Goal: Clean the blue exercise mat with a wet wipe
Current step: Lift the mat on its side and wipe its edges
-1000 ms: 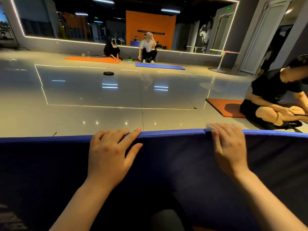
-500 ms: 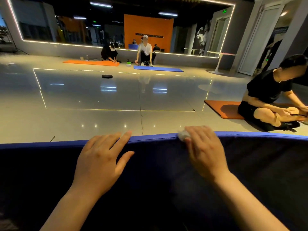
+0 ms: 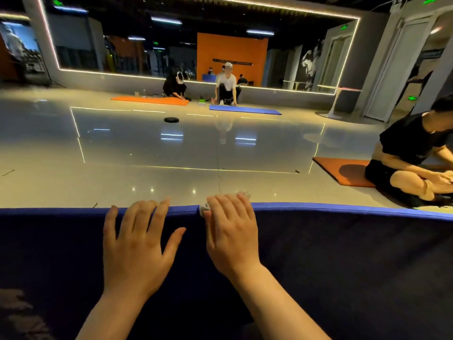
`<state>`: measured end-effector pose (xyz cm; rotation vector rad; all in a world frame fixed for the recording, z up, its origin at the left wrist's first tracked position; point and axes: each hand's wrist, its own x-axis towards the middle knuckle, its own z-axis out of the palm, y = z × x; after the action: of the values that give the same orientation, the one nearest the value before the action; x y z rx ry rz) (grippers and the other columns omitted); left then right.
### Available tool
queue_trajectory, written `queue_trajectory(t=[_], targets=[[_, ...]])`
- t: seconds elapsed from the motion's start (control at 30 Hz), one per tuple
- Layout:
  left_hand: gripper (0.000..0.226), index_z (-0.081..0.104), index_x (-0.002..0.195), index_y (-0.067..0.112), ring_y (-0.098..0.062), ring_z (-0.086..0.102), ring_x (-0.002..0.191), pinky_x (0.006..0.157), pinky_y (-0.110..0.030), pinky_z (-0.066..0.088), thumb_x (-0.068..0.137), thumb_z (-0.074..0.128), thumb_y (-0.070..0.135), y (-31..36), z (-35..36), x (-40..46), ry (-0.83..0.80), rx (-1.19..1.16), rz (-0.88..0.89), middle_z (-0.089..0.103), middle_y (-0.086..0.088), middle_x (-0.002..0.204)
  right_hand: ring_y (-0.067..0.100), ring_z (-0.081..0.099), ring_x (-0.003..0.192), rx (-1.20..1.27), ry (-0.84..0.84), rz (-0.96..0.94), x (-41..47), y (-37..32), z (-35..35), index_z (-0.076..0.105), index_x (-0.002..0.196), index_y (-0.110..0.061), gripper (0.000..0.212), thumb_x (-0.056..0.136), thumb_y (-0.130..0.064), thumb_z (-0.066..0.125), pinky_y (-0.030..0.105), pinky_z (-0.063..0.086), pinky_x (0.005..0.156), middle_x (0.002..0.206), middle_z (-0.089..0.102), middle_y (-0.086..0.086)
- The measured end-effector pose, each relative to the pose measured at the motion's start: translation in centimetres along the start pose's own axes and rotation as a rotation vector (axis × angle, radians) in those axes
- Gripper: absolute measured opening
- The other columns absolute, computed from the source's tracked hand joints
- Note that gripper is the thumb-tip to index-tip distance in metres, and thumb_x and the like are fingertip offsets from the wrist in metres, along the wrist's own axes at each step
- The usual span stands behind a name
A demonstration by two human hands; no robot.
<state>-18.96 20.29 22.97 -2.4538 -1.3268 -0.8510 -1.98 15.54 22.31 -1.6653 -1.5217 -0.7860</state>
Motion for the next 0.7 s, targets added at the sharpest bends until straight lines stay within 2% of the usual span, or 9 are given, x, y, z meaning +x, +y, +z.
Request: queue_trajectory(t=[0.13, 0.2, 0.33, 0.4, 0.53, 0.6, 0.7], targets=[[0.07, 0.058, 0.128, 0.011, -0.031, 0.052, 0.114, 0.104, -0.056, 0.028, 0.1, 0.013, 0.056, -0.9, -0.1, 0.1, 0.019, 0.012, 0.012, 0.061, -0.011, 0.117, 0.026, 0.06, 0.087, -0.123, -0.081, -0.189, 0.7, 2.5, -0.9, 0.067, 0.102, -0.01, 0.027, 0.098, -0.022, 0.043, 0.036, 0.04, 0.096, 0.097, 0.066, 0.004], [0.07, 0.059, 0.128, 0.011, -0.031, 0.053, 0.113, 0.105, -0.056, 0.028, 0.099, 0.014, 0.056, -0.8, -0.2, 0.1, 0.042, -0.002, 0.005, 0.061, -0.01, 0.117, 0.028, 0.061, 0.086, -0.202, -0.092, -0.21, 0.1, 5.8, -2.8, 0.067, 0.103, -0.008, 0.025, 0.097, -0.019, 0.046, 0.036, 0.042, 0.091, 0.097, 0.067, 0.006], [0.072, 0.058, 0.128, 0.009, -0.033, 0.051, 0.115, 0.107, -0.058, 0.025, 0.098, 0.014, 0.058, -0.6, 0.2, -0.1, 0.064, -0.017, -0.007, 0.057, -0.011, 0.119, 0.028, 0.061, 0.095, -0.264, -0.091, -0.034, -2.0, 13.0, -7.3, 0.068, 0.107, -0.007, 0.034, 0.101, -0.024, 0.038, 0.035, 0.042, 0.091, 0.105, 0.067, 0.005], [0.074, 0.057, 0.128, 0.009, -0.035, 0.05, 0.116, 0.108, -0.059, 0.023, 0.097, 0.013, 0.06, -0.2, 0.3, -0.2, 0.05, -0.023, -0.023, 0.056, -0.012, 0.12, 0.026, 0.06, 0.099, -0.223, -0.076, 0.072, -2.3, 14.2, -8.3, 0.068, 0.108, -0.011, 0.037, 0.102, -0.028, 0.035, 0.034, 0.042, 0.093, 0.106, 0.067, 0.002], [0.074, 0.057, 0.124, 0.008, -0.039, 0.05, 0.115, 0.109, -0.059, 0.02, 0.097, 0.013, 0.061, 0.4, 0.3, -0.1, 0.047, -0.047, -0.059, 0.056, -0.016, 0.119, 0.019, 0.058, 0.092, -0.149, 0.058, 0.25, -1.6, 10.4, -5.9, 0.069, 0.092, -0.017, 0.035, 0.101, -0.027, 0.036, 0.041, 0.039, 0.1, 0.093, 0.066, -0.004], [0.075, 0.056, 0.124, 0.008, -0.039, 0.05, 0.116, 0.11, -0.059, 0.019, 0.097, 0.013, 0.061, 0.7, 0.3, -0.1, 0.034, -0.051, -0.057, 0.056, -0.016, 0.119, 0.018, 0.057, 0.089, -0.099, 0.063, 0.225, -1.1, 7.4, -4.1, 0.067, 0.087, -0.019, 0.037, 0.102, -0.029, 0.035, 0.043, 0.038, 0.102, 0.09, 0.065, -0.006], [0.075, 0.057, 0.125, 0.008, -0.038, 0.05, 0.117, 0.11, -0.058, 0.019, 0.097, 0.012, 0.061, 0.5, 0.3, 0.0, 0.015, -0.039, -0.044, 0.057, -0.015, 0.119, 0.018, 0.058, 0.091, -0.041, -0.019, 0.145, 0.0, 1.8, -1.4, 0.066, 0.088, -0.019, 0.045, 0.104, -0.035, 0.028, 0.038, 0.033, 0.107, 0.091, 0.065, -0.006]])
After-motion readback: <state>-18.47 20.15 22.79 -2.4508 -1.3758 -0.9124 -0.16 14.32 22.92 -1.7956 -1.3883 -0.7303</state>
